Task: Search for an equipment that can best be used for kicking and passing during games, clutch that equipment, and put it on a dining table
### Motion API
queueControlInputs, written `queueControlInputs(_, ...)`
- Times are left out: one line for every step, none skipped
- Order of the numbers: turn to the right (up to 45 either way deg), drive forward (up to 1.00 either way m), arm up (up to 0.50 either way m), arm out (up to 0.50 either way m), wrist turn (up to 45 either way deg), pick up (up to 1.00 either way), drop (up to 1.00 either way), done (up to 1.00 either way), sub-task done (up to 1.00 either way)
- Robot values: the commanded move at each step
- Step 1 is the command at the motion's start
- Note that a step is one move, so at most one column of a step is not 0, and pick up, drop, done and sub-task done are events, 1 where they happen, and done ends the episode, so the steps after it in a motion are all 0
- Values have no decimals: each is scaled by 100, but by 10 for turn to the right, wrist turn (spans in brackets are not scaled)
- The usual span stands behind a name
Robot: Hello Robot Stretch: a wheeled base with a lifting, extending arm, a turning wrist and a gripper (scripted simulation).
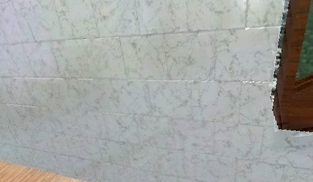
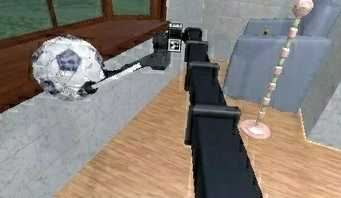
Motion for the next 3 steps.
queueControlInputs(0,0,0,0,-450,0,0,0,0)
queueControlInputs(0,0,0,0,-60,0,0,0,0)
queueControlInputs(0,0,0,-42,0,0,0,0,0)
